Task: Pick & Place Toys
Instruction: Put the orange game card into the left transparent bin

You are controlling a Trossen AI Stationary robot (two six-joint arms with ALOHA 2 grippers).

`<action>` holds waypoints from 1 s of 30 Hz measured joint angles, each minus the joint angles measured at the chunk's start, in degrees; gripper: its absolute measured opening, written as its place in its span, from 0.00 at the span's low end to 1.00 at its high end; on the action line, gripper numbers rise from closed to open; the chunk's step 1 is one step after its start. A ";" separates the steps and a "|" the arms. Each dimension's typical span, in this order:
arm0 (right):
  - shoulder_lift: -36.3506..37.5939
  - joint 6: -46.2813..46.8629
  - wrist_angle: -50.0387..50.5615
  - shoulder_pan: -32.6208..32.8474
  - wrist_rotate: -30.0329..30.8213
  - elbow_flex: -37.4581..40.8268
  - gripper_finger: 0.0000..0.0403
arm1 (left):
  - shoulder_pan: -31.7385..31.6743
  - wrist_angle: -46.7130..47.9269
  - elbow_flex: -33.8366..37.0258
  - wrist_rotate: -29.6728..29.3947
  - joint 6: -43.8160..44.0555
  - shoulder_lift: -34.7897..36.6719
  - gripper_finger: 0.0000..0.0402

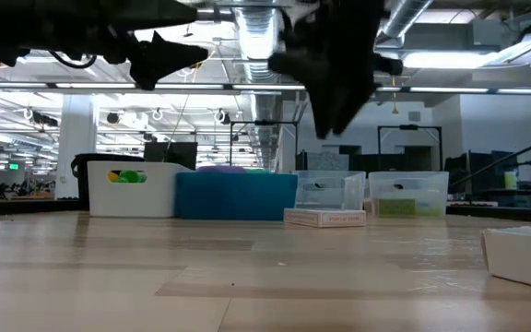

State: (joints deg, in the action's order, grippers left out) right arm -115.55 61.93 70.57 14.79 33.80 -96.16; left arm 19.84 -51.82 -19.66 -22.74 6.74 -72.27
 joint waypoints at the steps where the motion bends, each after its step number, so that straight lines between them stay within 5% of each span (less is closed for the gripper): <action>1: 0.00 0.41 -0.49 -0.98 -0.99 1.06 0.32 | 0.00 0.15 0.00 0.02 -0.77 0.00 0.75; 7: 0.00 1.10 -2.33 -5.38 -6.55 4.50 0.42 | 0.17 4.71 0.00 0.11 1.27 0.00 0.75; 14: 0.03 -0.23 -6.82 -6.85 -10.39 4.62 0.66 | 0.17 17.70 0.04 2.81 11.23 0.00 0.75; 21: 0.04 -0.90 -8.39 -9.83 -12.35 4.62 0.86 | 0.39 20.15 0.04 9.11 13.63 0.00 0.75; 30: 0.02 -3.72 -10.42 -13.57 -16.24 4.62 0.92 | 0.79 20.16 0.04 12.17 12.81 0.00 0.75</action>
State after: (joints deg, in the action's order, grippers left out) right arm -115.52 58.21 60.14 1.22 17.56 -91.55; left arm 20.62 -31.67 -19.62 -10.57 19.55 -72.27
